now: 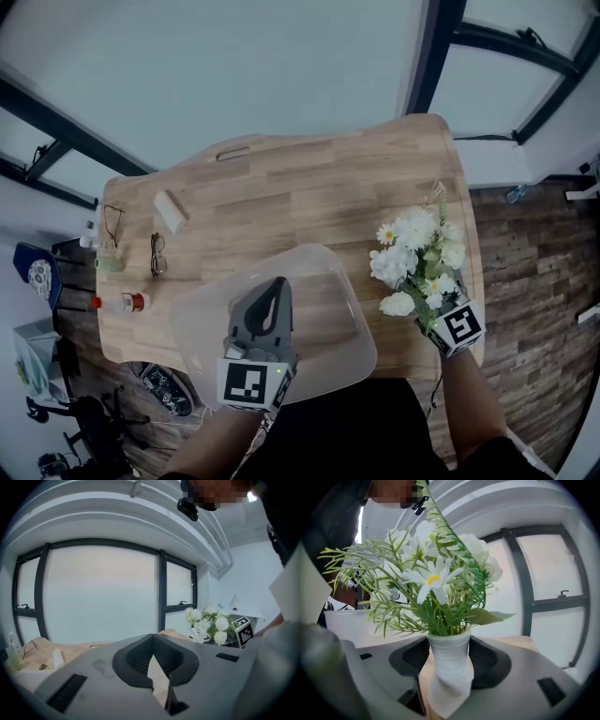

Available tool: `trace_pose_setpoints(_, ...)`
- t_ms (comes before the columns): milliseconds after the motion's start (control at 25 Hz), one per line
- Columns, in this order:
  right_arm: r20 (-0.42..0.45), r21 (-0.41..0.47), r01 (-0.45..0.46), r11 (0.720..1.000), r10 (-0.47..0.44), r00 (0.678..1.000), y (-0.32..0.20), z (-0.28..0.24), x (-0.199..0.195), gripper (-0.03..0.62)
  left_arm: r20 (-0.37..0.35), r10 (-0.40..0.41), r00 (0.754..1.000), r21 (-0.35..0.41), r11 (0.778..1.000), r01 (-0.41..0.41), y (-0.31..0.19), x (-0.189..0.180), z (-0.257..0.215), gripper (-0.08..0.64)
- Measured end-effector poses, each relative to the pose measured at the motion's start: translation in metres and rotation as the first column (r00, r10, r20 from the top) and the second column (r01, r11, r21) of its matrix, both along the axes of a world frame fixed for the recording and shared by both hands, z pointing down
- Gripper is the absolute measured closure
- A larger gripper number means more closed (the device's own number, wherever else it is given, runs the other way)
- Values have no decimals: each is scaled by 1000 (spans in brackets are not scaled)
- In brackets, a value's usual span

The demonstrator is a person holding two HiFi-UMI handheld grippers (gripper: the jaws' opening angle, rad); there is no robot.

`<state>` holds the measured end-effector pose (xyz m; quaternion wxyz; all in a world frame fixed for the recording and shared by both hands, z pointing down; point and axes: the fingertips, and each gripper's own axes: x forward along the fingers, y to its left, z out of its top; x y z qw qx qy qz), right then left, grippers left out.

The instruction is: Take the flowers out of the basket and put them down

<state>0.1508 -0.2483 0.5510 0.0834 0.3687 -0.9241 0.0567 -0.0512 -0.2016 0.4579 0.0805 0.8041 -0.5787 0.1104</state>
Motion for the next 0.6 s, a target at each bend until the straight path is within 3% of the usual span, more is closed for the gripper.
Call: trace_pose_setpoints(600, 2, 48, -43, 998, 43, 999, 4, 3, 3, 313, 3, -24, 1000, -3, 1000, 24, 8, -12, 0, 556)
